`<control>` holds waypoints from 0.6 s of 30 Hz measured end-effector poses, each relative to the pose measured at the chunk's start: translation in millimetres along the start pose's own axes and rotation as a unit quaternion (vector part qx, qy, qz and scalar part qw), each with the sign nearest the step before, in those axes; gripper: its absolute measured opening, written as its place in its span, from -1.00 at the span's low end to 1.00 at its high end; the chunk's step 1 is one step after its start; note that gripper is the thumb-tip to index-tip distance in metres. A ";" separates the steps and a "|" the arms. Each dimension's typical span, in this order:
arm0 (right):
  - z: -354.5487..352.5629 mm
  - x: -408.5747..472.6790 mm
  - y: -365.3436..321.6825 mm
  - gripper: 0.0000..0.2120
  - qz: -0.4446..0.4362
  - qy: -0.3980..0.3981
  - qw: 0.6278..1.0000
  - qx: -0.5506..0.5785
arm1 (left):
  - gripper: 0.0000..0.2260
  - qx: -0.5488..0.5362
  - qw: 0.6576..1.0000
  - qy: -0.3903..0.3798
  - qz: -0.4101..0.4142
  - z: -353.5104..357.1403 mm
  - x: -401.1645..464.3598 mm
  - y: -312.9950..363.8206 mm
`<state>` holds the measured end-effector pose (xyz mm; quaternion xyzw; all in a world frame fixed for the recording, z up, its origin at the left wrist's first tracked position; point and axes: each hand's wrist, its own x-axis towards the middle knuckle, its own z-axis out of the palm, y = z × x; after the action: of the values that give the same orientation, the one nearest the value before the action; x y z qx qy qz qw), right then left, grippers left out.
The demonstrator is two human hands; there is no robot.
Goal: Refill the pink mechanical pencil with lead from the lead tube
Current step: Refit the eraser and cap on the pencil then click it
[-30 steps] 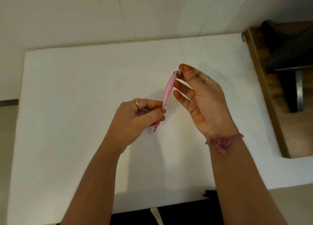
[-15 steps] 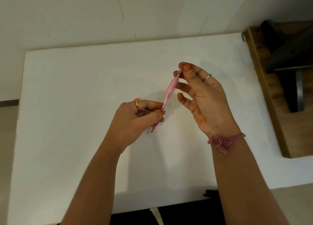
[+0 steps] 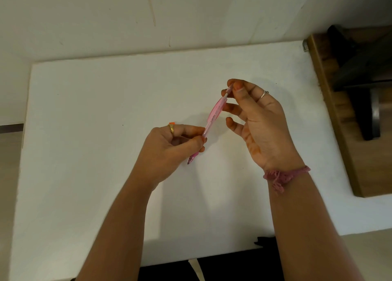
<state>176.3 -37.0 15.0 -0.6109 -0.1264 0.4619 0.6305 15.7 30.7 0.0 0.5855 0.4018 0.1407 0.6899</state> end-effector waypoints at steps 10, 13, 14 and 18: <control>-0.1 1.4 0.7 -0.86 0.013 -0.019 1.000 -0.002 | -0.83 0.010 1.000 -0.002 0.007 0.1 1.2 -0.4; -0.1 1.5 0.6 -0.86 0.013 -0.023 1.000 -0.001 | -0.82 0.002 1.000 -0.005 0.010 -0.2 1.2 -0.1; 0.1 1.4 0.5 -0.86 0.013 -0.024 1.000 -0.004 | -0.82 -0.002 1.000 -0.007 0.010 -0.5 1.0 -0.3; 1.0 1.3 1.1 -0.87 0.007 -0.024 0.999 -0.023 | -0.82 -0.009 1.000 -0.016 0.008 0.8 1.2 -1.7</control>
<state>175.8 -35.6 13.7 -0.6147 -0.1481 0.4777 0.6100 16.6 30.4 -2.0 0.5847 0.3846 0.1407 0.7003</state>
